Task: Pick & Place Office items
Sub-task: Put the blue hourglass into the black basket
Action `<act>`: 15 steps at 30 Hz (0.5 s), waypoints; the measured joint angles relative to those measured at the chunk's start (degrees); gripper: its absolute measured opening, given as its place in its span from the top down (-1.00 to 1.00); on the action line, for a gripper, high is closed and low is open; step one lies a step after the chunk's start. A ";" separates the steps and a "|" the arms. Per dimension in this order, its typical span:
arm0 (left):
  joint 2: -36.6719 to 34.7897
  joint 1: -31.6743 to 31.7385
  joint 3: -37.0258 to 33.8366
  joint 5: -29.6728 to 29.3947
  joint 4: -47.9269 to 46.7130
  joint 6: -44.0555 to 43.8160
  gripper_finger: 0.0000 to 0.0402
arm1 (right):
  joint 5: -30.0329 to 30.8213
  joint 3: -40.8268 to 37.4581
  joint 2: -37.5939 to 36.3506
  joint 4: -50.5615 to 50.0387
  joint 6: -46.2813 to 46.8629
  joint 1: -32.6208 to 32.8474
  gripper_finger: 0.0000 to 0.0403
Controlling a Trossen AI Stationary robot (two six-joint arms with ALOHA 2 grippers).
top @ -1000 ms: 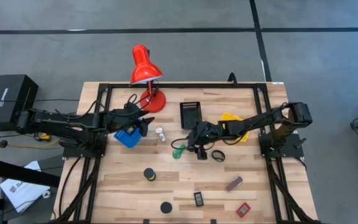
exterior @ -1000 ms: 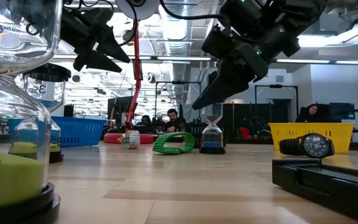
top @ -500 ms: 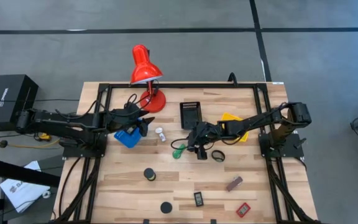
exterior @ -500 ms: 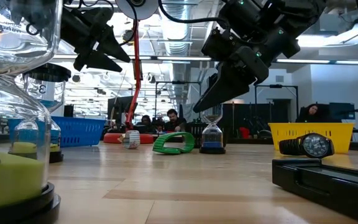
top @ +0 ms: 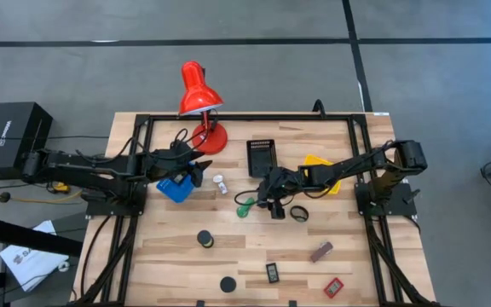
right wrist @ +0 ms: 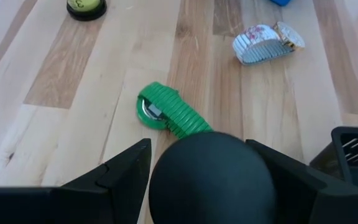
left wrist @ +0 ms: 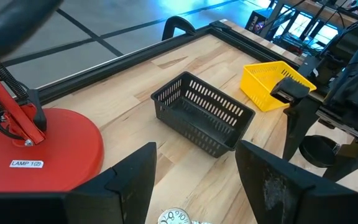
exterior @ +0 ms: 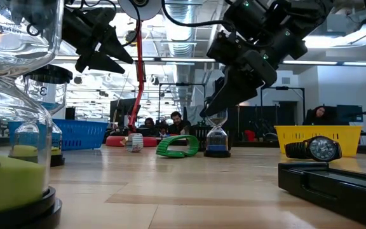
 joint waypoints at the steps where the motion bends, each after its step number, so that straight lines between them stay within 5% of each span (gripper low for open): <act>1: 0.01 0.01 0.00 0.01 0.00 0.00 -0.07 | 0.00 0.00 0.00 -0.28 0.00 0.00 -0.24; 15: 0.00 0.01 0.00 0.00 0.41 0.00 -0.07 | 0.56 2.37 -0.26 -3.79 -1.75 0.44 -0.24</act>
